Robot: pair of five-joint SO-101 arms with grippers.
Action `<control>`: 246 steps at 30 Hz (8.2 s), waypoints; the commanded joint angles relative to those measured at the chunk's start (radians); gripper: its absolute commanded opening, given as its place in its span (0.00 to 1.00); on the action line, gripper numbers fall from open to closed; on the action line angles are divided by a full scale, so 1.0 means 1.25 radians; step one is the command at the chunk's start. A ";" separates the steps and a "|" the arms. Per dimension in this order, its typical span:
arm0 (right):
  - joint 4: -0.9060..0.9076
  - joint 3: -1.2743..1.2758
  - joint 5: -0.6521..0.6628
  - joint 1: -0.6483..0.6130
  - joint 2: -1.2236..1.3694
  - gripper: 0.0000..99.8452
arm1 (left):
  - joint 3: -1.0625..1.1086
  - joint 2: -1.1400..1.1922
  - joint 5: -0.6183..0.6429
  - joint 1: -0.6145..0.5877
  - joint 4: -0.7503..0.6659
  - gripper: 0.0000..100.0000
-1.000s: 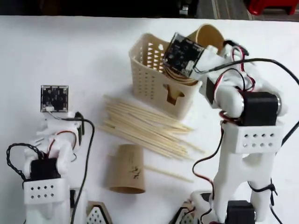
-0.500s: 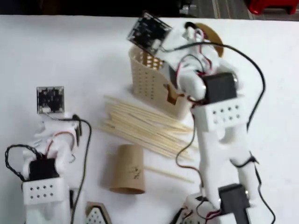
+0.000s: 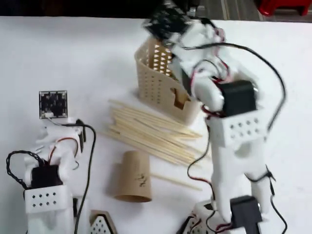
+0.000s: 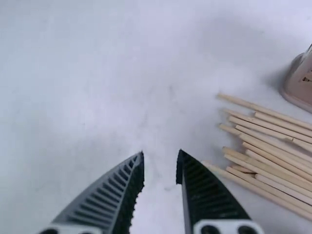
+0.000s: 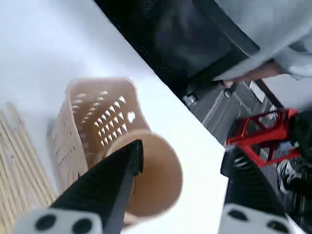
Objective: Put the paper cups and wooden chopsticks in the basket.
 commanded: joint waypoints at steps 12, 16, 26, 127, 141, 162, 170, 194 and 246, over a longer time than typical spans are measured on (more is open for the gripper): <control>0.283 0.055 -0.025 0.184 -0.126 0.18 | -0.146 -0.014 -0.097 -0.001 0.087 0.22; 0.282 0.157 -0.025 0.191 -0.147 0.09 | -0.253 -0.014 -0.191 0.029 0.193 0.23; 0.246 0.438 -0.026 0.192 -0.285 0.07 | -0.441 -0.010 -0.389 0.312 0.525 0.25; -0.251 1.146 -0.230 0.463 -0.492 0.06 | -1.218 0.542 -0.204 0.617 0.293 0.02; -0.278 1.161 -0.230 0.463 -0.492 0.06 | -1.462 0.824 -0.171 0.706 0.300 0.02; -0.276 1.161 -0.230 0.462 -0.492 0.06 | -1.463 0.952 -0.028 0.548 0.144 0.21; -0.276 1.162 -0.230 0.462 -0.492 0.06 | -1.469 1.099 -0.029 0.478 0.086 0.21; -0.276 1.162 -0.226 0.462 -0.487 0.06 | -1.718 1.021 -0.081 0.677 0.374 0.21; -0.276 1.162 -0.223 0.462 -0.485 0.06 | -1.688 1.178 -0.054 0.666 0.446 0.11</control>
